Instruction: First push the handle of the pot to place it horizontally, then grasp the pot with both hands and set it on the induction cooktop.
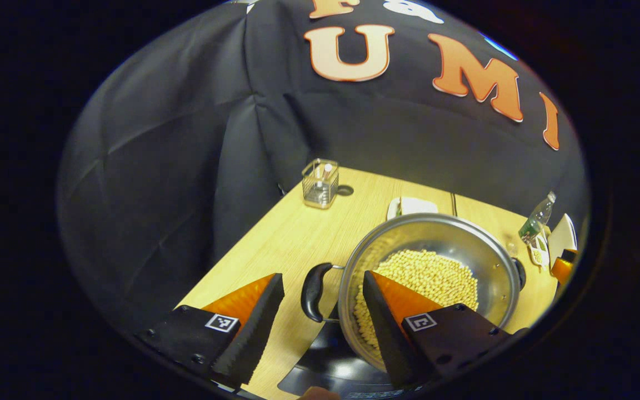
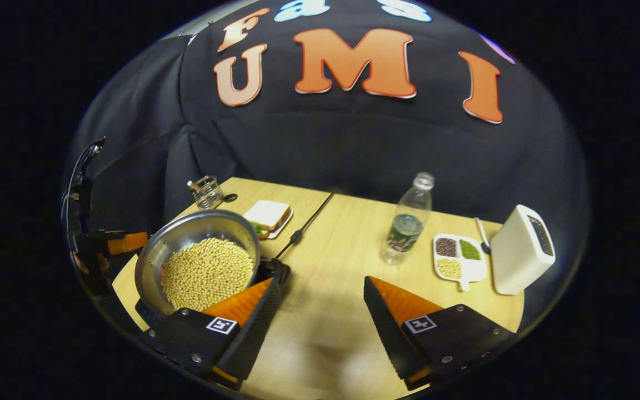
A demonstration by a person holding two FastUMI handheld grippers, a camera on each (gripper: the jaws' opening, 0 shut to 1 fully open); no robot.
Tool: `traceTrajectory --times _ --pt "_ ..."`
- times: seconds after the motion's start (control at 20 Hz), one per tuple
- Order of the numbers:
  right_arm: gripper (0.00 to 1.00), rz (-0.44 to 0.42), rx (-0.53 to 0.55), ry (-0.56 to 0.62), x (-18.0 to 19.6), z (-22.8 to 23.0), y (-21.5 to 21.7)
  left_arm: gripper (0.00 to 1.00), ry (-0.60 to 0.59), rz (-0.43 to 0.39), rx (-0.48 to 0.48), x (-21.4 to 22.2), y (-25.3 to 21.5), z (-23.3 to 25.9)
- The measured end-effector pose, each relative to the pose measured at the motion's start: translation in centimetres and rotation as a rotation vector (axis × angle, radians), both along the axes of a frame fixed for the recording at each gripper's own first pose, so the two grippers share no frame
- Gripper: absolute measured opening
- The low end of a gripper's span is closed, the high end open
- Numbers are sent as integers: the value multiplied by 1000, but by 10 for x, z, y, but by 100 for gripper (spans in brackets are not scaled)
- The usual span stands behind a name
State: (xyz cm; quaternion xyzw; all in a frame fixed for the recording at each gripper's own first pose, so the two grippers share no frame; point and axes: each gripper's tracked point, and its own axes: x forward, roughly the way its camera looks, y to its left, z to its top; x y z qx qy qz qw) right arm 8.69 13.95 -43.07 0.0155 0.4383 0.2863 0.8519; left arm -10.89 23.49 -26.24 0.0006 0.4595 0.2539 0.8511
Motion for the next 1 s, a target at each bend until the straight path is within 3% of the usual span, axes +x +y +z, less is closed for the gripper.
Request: traceTrajectory --times 0.35,0.45,0.5,0.6,1.0 --pt "95 -144 -2 -222 62 63 -121 93 -234 -219 160 83 -107 124" --pt "95 -178 3 -279 78 92 -161 95 -318 -287 172 106 -143 163" --pt "95 -195 4 -311 86 104 -175 91 -363 -307 168 116 -159 184" --pt "95 -221 9 -380 101 129 -200 95 -449 -333 157 132 -183 221" --pt "95 -267 66 -625 135 255 -264 91 -766 -392 119 158 -252 382"
